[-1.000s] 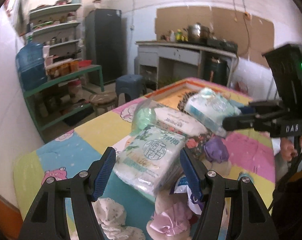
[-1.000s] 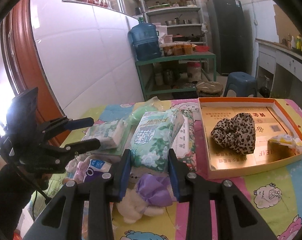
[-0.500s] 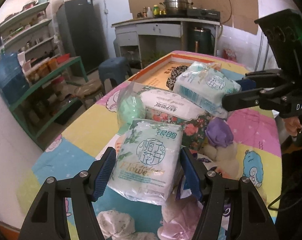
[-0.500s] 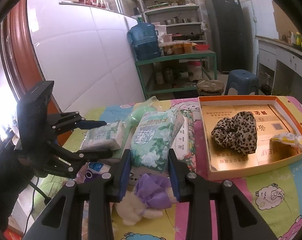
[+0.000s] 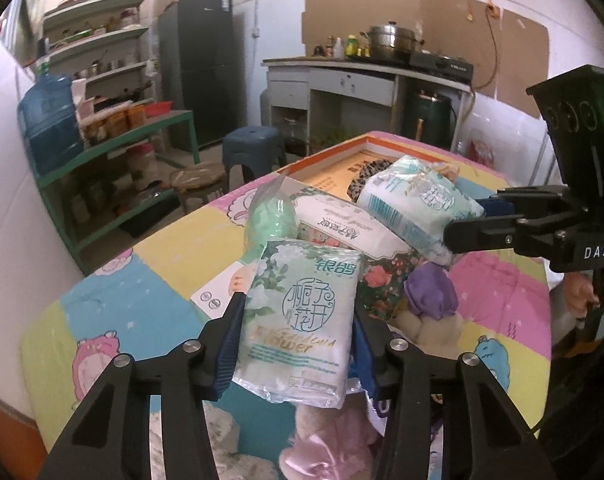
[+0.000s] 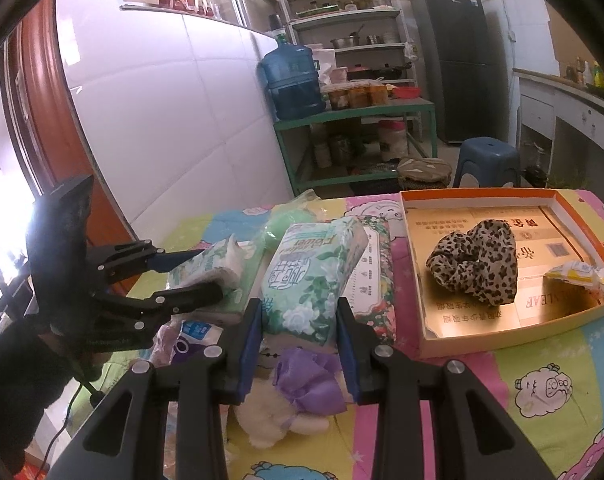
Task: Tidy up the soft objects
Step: 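Carry both tissue packs in the grippers over the orange box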
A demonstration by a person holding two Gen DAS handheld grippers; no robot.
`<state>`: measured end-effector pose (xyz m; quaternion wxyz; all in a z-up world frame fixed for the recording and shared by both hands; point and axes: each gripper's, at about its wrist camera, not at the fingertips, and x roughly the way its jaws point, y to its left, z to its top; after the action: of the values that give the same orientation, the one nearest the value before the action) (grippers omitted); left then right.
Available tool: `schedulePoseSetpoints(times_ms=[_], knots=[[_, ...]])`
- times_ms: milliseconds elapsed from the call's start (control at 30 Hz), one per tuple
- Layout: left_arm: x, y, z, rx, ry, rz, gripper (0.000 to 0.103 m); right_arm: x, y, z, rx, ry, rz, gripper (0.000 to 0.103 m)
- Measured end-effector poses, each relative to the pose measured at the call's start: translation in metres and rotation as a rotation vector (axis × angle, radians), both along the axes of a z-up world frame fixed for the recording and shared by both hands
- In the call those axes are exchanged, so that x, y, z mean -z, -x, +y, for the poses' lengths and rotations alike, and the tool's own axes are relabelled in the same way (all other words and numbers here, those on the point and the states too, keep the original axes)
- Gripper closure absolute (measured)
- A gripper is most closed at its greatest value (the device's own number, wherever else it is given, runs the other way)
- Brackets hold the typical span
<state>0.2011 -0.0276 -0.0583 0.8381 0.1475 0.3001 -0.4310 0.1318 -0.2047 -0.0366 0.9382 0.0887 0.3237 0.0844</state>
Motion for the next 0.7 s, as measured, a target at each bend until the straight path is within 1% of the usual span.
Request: schedulePoseSetpoints(times_ms=[100,300,500,633,700], knots=[[-0.001,0.006,0.0,-0.031,0.014,-0.003,0.054,-0.002,0.002,0.0,-0.006,0.0,-0.005,0.067],[-0.007,0.029,0.006,-0.131,0.064,-0.021,0.054,-0.006,0.006,0.002,-0.021,-0.004,-0.024,0.067],[-0.024,0.059,0.004,-0.232,0.116,-0.09,0.054,-0.014,0.014,0.004,-0.032,-0.008,-0.053,0.067],[-0.034,0.076,0.002,-0.311,0.134,-0.132,0.055,-0.019,0.021,0.0,-0.038,-0.009,-0.074,0.067],[-0.038,0.083,0.0,-0.34,0.138,-0.139,0.055,-0.023,0.025,-0.003,-0.041,-0.012,-0.087,0.067]])
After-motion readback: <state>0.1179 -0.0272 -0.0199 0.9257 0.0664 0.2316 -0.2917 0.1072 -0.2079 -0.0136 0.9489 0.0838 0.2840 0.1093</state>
